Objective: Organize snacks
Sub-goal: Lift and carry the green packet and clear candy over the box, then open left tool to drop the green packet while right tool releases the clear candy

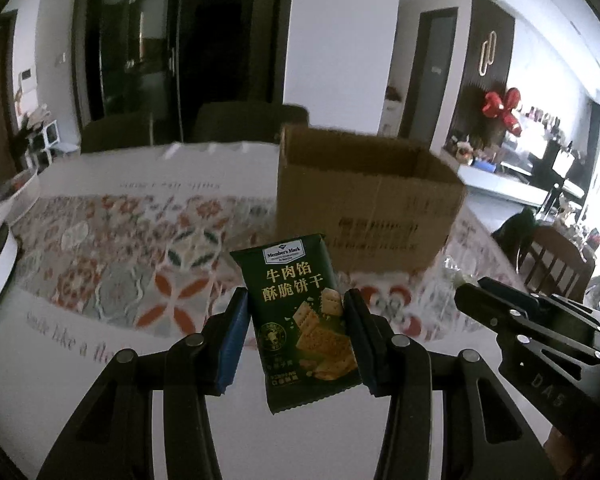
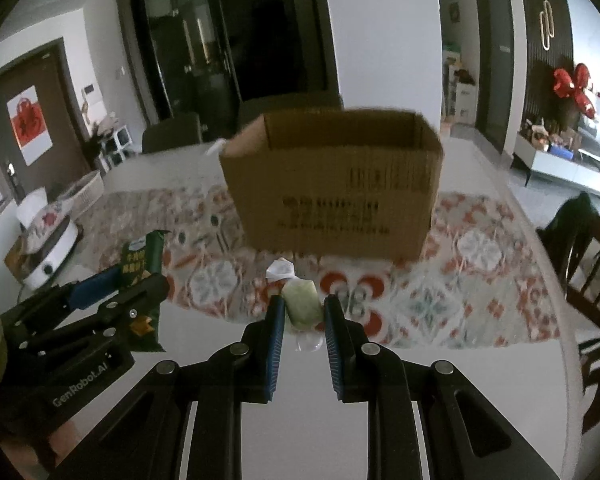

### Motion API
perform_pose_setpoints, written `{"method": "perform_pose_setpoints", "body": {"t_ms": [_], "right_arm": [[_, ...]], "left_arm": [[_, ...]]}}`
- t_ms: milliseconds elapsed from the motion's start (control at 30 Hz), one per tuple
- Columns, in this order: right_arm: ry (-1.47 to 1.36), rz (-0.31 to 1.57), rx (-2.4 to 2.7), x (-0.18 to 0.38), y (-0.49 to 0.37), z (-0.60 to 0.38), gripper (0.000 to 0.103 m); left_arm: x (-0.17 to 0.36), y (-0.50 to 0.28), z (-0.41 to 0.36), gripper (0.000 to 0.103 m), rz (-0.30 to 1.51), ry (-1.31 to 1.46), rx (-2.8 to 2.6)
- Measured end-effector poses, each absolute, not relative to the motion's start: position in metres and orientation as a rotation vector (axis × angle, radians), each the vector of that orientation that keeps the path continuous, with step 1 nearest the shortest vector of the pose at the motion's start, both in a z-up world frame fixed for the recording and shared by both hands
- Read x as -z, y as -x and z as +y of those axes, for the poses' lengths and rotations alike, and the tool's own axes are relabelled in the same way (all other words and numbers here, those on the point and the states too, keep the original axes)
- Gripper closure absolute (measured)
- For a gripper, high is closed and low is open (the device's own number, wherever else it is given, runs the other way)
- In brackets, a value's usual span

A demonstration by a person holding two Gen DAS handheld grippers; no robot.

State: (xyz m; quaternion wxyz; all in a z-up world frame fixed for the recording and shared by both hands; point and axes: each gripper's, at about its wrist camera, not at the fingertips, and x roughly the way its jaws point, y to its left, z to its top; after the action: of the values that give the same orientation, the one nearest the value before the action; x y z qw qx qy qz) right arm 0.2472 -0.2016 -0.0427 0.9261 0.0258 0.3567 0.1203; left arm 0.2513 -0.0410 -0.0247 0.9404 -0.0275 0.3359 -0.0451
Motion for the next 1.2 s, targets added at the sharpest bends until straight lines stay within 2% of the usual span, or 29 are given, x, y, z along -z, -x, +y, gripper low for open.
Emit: {"method": "perform_pose_setpoints", "body": {"t_ms": [733,1200], "right_arm": [[-0.018,0.596,-0.201,-0.026,-0.331,-0.211,0.081],[0.005,0.631,-0.157,-0.028,-0.395,-0.230,0.081]], "left_arm": [[-0.045,-0.335,-0.059,0.056,0.557,-0.020,0.158],[-0.040,-0.410,-0.083,0.055,0.623,-0.064,0.225]]}}
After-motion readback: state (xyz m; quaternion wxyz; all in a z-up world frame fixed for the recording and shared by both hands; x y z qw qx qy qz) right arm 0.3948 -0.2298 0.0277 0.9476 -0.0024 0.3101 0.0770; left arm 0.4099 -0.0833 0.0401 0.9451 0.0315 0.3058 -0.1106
